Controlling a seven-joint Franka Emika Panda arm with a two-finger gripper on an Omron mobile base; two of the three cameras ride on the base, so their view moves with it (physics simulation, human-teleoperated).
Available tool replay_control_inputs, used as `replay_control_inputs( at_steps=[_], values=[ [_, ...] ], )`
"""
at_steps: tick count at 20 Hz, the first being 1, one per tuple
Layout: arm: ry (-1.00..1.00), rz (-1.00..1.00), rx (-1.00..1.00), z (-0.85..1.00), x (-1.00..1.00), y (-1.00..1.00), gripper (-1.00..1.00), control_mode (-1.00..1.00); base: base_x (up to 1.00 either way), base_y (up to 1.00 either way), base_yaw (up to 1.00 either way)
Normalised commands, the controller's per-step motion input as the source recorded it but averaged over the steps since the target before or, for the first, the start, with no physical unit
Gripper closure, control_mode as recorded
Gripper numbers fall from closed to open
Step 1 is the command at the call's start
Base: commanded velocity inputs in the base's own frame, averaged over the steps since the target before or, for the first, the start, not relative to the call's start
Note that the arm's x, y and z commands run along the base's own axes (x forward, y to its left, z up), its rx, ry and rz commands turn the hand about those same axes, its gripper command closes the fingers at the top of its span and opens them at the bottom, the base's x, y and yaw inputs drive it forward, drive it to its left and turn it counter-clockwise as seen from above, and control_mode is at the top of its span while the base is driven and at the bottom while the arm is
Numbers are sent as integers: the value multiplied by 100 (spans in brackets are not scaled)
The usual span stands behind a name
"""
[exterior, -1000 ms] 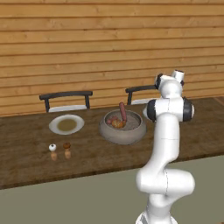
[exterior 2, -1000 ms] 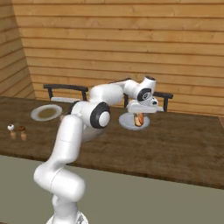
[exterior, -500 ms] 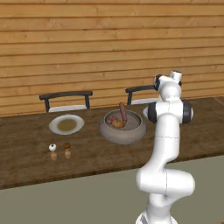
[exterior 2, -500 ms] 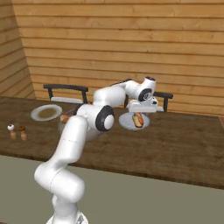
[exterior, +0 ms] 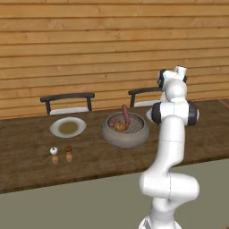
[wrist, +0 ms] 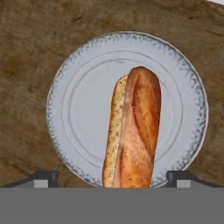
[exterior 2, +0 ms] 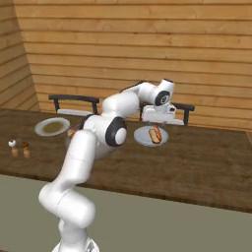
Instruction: Place one bun and one sausage from the bowl on each plate.
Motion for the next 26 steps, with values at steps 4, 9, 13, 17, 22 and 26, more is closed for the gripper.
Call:
replay_control_inputs(
  at_steps=[4,9,13,17,22,26],
  values=[
    [-21,-1,-7,1,-100,100,-100,-100,0,0,0],
    [-27,-15,-1,35,-87,100,-100,-100,0,0,0],
    [-3,-3,-8,93,-31,100,-100,-100,0,0,0],
    [22,-9,-9,39,-2,100,-100,-100,0,0,0],
    [14,-27,-1,2,32,87,-100,-100,0,0,0],
    [10,-16,0,2,25,71,-100,-100,0,0,0]
  ],
)
